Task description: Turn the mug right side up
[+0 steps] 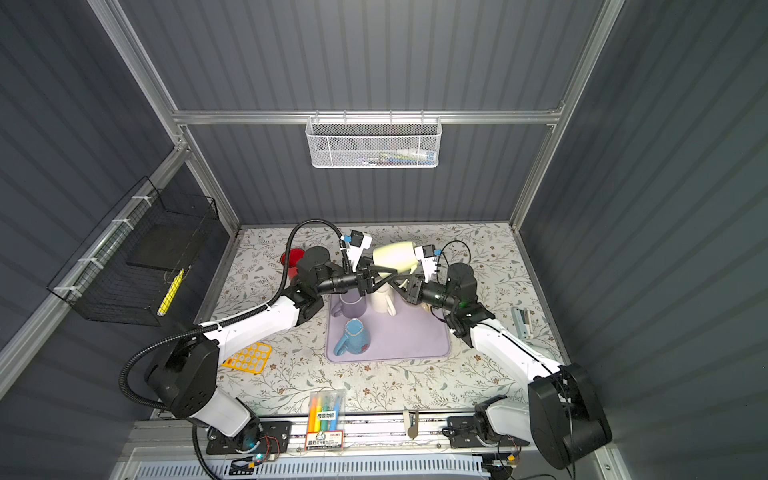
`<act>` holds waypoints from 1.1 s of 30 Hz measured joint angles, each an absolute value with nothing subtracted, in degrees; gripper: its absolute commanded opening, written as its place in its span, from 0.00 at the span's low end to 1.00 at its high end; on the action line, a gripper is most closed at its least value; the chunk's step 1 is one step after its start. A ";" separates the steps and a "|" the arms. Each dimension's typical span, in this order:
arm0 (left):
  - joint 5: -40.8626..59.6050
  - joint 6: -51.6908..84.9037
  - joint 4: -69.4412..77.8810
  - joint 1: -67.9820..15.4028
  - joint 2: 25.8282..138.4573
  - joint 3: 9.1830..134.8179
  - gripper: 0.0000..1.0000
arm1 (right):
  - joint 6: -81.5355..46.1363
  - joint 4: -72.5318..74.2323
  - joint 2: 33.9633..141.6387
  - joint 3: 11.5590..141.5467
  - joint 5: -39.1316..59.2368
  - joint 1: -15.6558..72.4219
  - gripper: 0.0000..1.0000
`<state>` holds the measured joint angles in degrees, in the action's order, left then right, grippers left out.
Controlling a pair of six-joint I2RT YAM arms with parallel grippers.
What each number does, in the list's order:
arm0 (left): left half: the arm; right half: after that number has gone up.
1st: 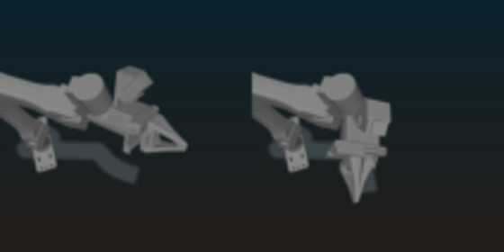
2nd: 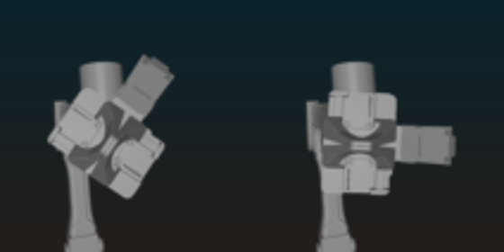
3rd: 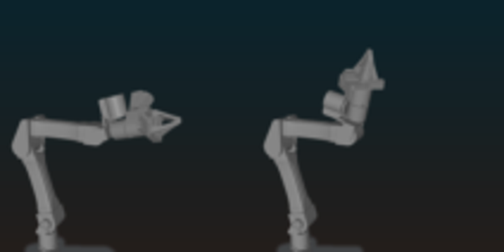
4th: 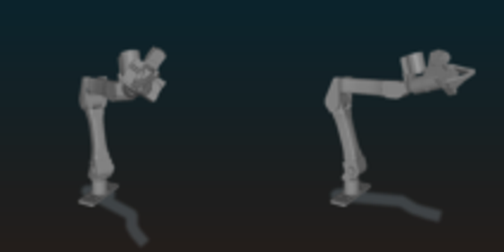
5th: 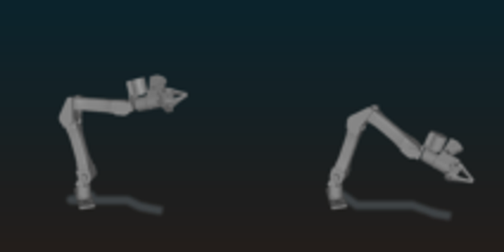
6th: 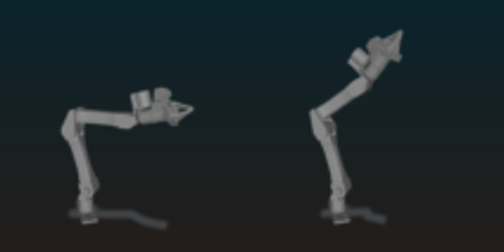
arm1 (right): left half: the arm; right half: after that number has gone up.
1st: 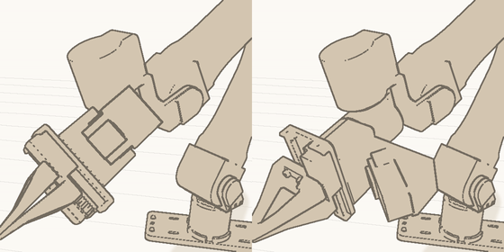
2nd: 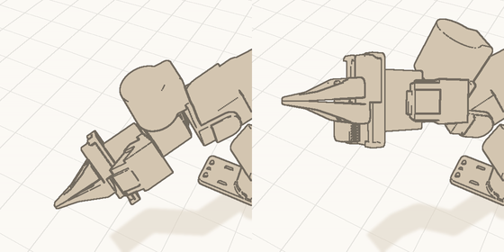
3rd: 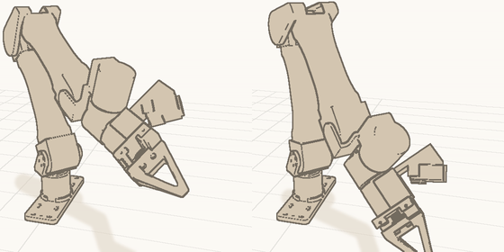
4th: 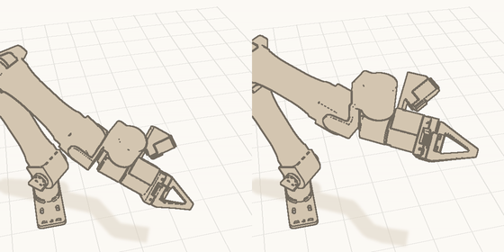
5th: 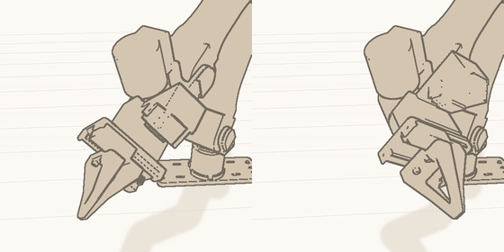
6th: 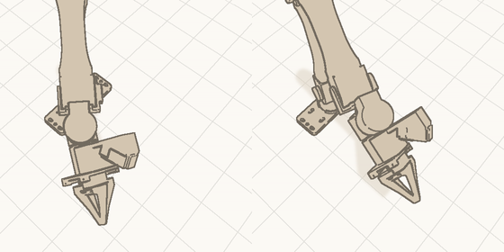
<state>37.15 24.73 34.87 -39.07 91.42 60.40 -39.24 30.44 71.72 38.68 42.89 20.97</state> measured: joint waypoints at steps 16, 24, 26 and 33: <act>37.12 25.85 37.54 -39.07 91.42 60.40 0.29 | -42.44 36.05 72.84 38.68 44.88 20.97 0.00; 38.26 26.17 40.03 -39.03 91.42 60.38 0.20 | -44.42 37.67 72.93 38.68 47.22 20.45 0.02; 38.65 26.20 40.71 -39.00 91.42 60.38 0.16 | -44.82 38.20 72.93 38.68 47.79 20.34 0.03; 38.83 26.41 42.52 -39.00 91.44 60.27 0.00 | -46.26 39.90 72.99 38.68 48.31 20.32 0.11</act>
<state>38.83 26.41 42.52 -39.00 91.44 60.27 -46.26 39.90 72.99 38.68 48.31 20.32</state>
